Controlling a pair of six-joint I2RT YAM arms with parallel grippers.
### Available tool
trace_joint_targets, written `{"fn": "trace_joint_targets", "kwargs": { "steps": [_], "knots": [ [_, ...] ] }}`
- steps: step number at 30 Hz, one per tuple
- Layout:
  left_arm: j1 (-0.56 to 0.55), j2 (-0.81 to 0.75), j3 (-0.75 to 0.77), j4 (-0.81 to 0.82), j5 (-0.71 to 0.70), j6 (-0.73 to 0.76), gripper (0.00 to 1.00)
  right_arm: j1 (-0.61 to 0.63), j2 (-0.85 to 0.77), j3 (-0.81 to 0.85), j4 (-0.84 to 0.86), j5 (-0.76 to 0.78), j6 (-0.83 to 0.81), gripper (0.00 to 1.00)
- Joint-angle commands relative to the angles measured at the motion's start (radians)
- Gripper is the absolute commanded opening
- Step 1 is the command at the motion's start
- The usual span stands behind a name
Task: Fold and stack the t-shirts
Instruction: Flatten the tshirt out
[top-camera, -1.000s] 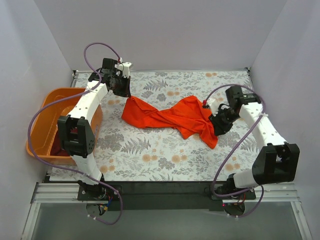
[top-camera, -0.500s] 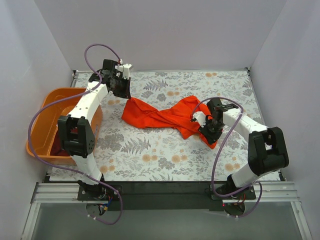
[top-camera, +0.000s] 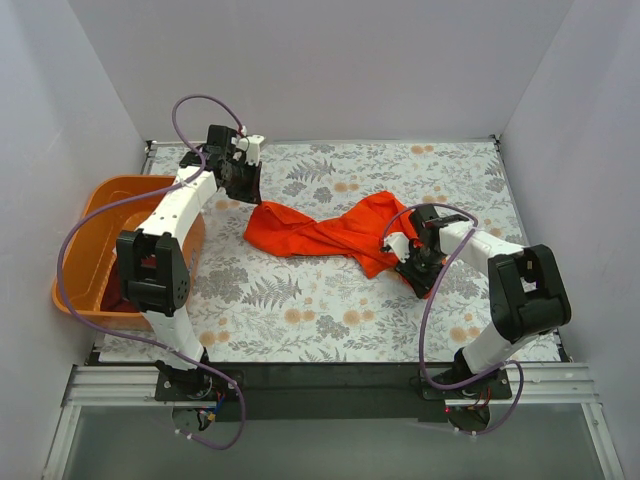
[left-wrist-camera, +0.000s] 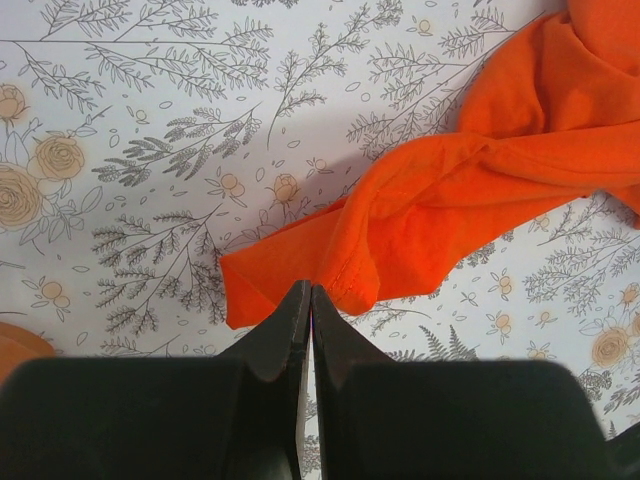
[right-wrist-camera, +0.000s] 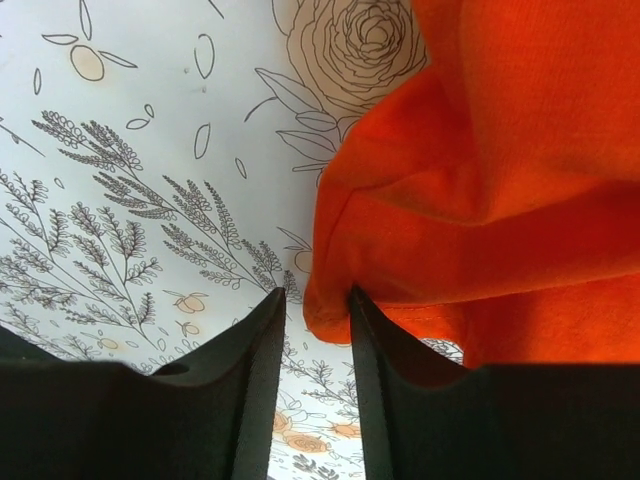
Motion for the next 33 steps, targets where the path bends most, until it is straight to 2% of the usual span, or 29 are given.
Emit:
{"fn": "trace_joint_targets", "kwargs": {
  "steps": [1, 2, 5, 6, 8, 11, 12, 14, 15, 17, 19, 22, 26, 27, 28, 31, 33],
  "knots": [
    [0.005, -0.064, -0.012, 0.012, -0.004, 0.01, 0.0, 0.009, 0.016, -0.045, 0.039, 0.006, 0.001, 0.34],
    [0.005, -0.064, -0.014, 0.011, -0.003, 0.009, 0.0, 0.008, 0.014, -0.054, 0.044, 0.014, -0.002, 0.3],
    [0.012, -0.076, -0.011, 0.009, 0.02, -0.011, 0.0, 0.006, -0.018, -0.037, 0.043, 0.089, -0.01, 0.04],
    [0.023, -0.081, -0.005, 0.011, 0.028, -0.017, 0.0, 0.003, -0.036, -0.022, 0.041, 0.112, -0.015, 0.01],
    [0.038, -0.088, 0.038, 0.009, 0.049, -0.034, 0.0, -0.021, -0.097, 0.03, 0.035, 0.161, -0.034, 0.01],
    [0.075, -0.111, 0.104, 0.051, 0.059, -0.052, 0.0, -0.078, -0.137, 0.229, 0.021, 0.213, -0.077, 0.01],
    [0.089, -0.117, 0.119, 0.069, 0.056, -0.057, 0.0, -0.093, -0.139, 0.354, 0.021, 0.226, -0.087, 0.01],
    [0.1, -0.133, 0.184, 0.118, 0.06, -0.06, 0.0, -0.129, -0.131, 0.476, 0.02, 0.239, -0.104, 0.01],
    [0.107, -0.14, 0.208, 0.146, 0.06, -0.069, 0.0, -0.14, -0.127, 0.606, 0.019, 0.246, -0.105, 0.01],
    [0.112, -0.18, 0.256, 0.178, 0.063, -0.08, 0.0, -0.161, -0.116, 0.723, 0.021, 0.255, -0.105, 0.01],
    [0.112, -0.215, 0.267, 0.236, 0.051, -0.086, 0.0, -0.176, -0.113, 0.876, 0.023, 0.263, -0.099, 0.01],
    [0.113, -0.332, 0.235, 0.327, 0.005, -0.115, 0.0, -0.187, -0.131, 1.012, 0.026, 0.276, -0.093, 0.01],
    [0.113, -0.524, 0.149, 0.436, -0.076, -0.145, 0.0, -0.192, -0.218, 1.076, 0.068, 0.325, -0.076, 0.01],
    [0.113, -0.614, 0.111, 0.484, -0.101, -0.146, 0.0, -0.193, -0.246, 1.075, 0.085, 0.338, -0.074, 0.01],
    [0.113, -0.655, 0.094, 0.514, -0.137, -0.143, 0.0, -0.192, -0.306, 1.07, 0.148, 0.353, -0.073, 0.01],
    [0.113, -0.803, 0.048, 0.607, -0.173, -0.122, 0.0, -0.192, -0.445, 0.986, 0.301, 0.413, -0.09, 0.01],
    [0.113, -0.844, 0.047, 0.638, -0.188, -0.109, 0.0, -0.192, -0.499, 0.951, 0.361, 0.431, -0.11, 0.01]
  ]
}}
